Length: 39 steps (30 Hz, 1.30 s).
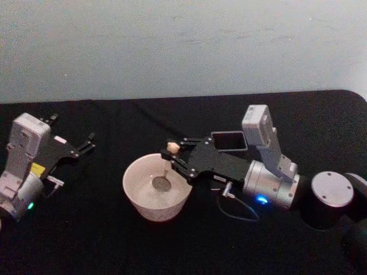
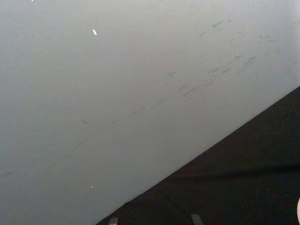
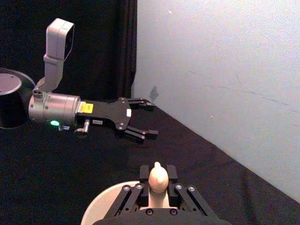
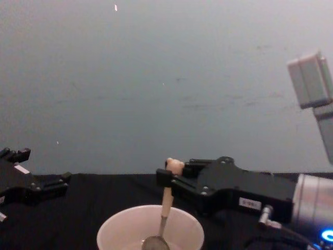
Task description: Pick up the stirring spoon with one hand, stir inside the cup, then place it back in its original position.
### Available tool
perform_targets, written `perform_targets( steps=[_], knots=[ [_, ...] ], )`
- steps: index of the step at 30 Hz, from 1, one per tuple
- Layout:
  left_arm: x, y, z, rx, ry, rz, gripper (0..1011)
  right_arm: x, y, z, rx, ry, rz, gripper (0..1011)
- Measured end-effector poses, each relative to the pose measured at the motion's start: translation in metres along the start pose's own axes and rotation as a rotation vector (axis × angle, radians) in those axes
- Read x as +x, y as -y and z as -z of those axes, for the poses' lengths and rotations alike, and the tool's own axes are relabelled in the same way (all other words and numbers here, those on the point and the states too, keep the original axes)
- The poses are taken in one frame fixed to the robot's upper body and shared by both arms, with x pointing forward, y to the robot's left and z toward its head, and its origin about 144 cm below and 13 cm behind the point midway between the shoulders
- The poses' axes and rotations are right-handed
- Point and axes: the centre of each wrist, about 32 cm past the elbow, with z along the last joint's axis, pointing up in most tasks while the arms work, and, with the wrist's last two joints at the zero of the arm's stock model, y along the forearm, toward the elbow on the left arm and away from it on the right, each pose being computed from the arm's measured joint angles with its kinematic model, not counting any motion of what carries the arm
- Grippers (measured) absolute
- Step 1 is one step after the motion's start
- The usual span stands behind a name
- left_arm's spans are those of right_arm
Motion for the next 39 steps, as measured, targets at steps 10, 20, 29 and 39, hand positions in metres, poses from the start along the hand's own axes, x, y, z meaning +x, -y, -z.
perform_targets(
  steps=[10,20,29,39],
  knots=[
    [0.0,0.0,0.0,0.0,0.0,0.0,1001,-0.005,0.022,-0.007,0.008,-0.012,0.01,212],
    [0.0,0.0,0.0,0.0,0.0,0.0,1001,-0.014,0.031,-0.009,-0.001,-0.025,-0.035,212],
    [0.0,0.0,0.0,0.0,0.0,0.0,1001,-0.026,0.025,-0.011,0.009,-0.036,-0.099,212],
    [0.0,0.0,0.0,0.0,0.0,0.0,1001,-0.026,-0.001,-0.008,0.03,-0.034,-0.076,212]
  ],
)
